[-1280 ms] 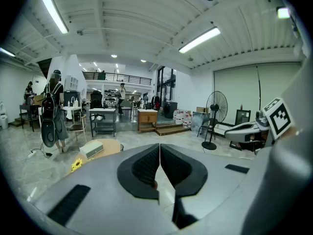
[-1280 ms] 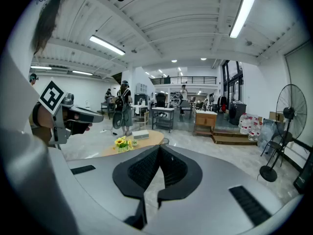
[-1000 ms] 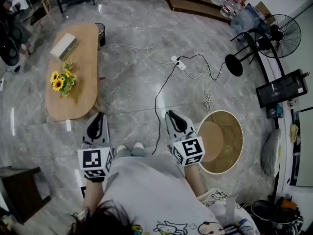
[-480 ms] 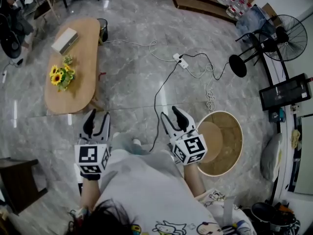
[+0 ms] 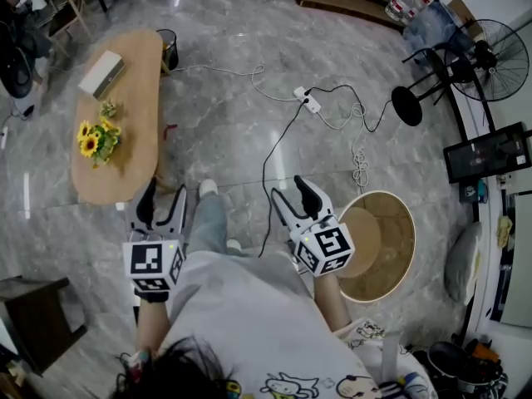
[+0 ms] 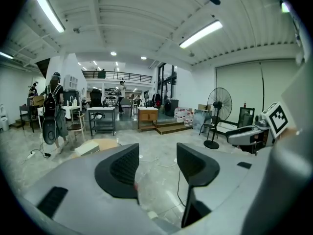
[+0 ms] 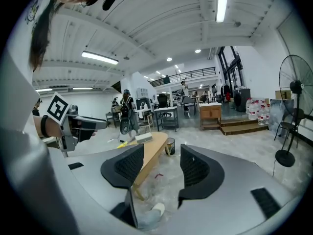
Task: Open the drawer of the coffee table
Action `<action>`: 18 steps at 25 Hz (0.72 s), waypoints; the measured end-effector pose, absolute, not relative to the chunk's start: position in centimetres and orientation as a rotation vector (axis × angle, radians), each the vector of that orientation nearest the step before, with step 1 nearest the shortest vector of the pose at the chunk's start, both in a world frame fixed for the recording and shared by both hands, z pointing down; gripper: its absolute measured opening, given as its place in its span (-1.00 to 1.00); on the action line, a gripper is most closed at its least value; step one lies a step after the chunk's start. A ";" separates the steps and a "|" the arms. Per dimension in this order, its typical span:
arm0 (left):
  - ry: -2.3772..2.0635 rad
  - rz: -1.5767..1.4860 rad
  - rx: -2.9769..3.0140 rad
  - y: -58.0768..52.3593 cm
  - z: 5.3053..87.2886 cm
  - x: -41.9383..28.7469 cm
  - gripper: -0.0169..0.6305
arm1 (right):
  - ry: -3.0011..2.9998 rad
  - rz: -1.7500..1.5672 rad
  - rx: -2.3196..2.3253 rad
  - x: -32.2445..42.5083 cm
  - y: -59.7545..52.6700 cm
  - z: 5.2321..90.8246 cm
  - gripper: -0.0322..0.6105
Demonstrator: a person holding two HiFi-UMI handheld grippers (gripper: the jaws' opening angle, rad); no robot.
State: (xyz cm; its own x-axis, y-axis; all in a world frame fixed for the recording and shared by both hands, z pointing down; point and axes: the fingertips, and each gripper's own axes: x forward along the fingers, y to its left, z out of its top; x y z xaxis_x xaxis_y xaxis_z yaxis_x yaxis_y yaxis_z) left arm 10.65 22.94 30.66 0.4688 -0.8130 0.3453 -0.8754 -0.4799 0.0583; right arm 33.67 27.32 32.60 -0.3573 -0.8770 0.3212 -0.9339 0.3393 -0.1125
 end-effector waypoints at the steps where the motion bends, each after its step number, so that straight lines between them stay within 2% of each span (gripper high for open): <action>1: -1.453 0.396 2.490 21.8 30.7 10.8 -0.27 | -2.394 0.413 1.648 33.8 26.3 32.6 -0.27; 18: -1.496 0.371 2.417 -0.8 30.7 7.6 -0.19 | -2.418 0.431 1.640 32.3 3.5 31.0 -0.17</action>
